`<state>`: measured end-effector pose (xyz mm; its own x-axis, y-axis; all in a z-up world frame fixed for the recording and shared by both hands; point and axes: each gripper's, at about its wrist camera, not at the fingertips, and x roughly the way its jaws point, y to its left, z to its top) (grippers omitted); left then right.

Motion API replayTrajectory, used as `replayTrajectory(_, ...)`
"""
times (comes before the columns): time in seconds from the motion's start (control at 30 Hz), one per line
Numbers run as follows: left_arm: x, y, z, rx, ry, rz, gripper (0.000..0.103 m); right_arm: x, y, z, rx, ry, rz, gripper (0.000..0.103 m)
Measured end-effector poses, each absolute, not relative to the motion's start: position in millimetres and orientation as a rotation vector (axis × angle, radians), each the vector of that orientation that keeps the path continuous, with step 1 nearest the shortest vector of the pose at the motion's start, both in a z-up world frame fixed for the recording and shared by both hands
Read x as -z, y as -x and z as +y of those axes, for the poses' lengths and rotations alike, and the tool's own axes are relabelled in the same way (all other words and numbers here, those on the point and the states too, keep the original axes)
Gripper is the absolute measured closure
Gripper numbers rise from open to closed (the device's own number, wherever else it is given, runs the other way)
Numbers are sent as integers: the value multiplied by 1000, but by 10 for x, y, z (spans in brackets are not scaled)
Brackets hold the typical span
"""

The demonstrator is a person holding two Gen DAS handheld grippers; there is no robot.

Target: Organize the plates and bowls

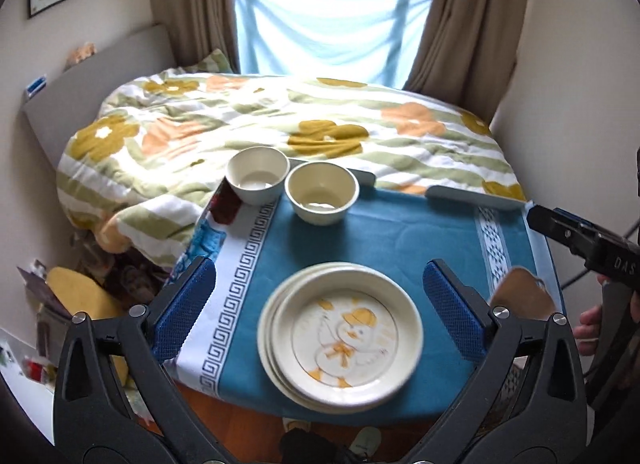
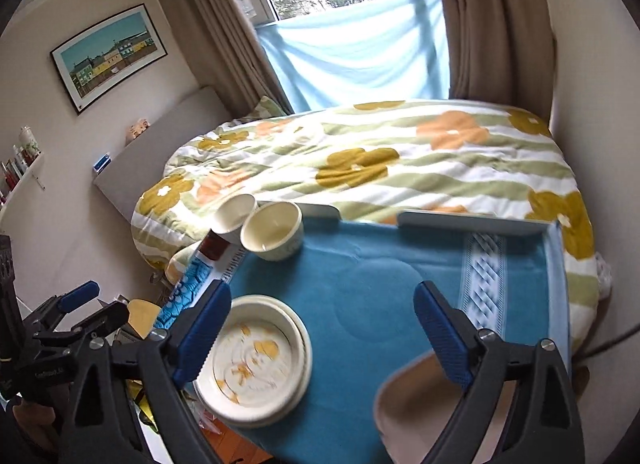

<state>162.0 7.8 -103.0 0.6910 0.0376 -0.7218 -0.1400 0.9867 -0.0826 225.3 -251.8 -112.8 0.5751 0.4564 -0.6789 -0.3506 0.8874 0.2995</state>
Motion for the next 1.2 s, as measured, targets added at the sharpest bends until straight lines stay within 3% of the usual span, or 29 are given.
replayTrajectory(0.27,1340,-2395,822,-15,296,906,0,1298,-2851,-1839,-453,-65,952,12)
replayTrajectory(0.57,2019,-3347,1108,61,370,1042,4,1807,-3563,-1404,-376,-85,1100,12)
replayTrajectory(0.7,2400,-3663,1120,89,430,1123,32,2066,-3845,-1296,-356,-83,1160,12)
replayTrajectory(0.8,2659,-3849,1105,97,466,1170,42,2272,-4030,-1213,-378,-93,1201,15)
replayTrajectory(0.87,2769,-3949,1077,98,466,1196,49,2429,-4147,-1158,-399,-90,1248,31)
replayTrajectory(0.97,2863,-4083,1046,95,454,1221,51,2629,-4278,-1090,-432,-84,1296,43)
replayTrajectory(1.07,2939,-4193,1037,87,455,1241,55,2760,-4355,-1043,-462,-99,1326,45)
replayTrajectory(1.13,2992,-4249,1042,91,466,1258,71,2822,-4390,-1018,-482,-118,1339,48)
replayTrajectory(1.2,3029,-4286,1048,98,469,1274,85,2850,-4413,-1000,-502,-129,1348,62)
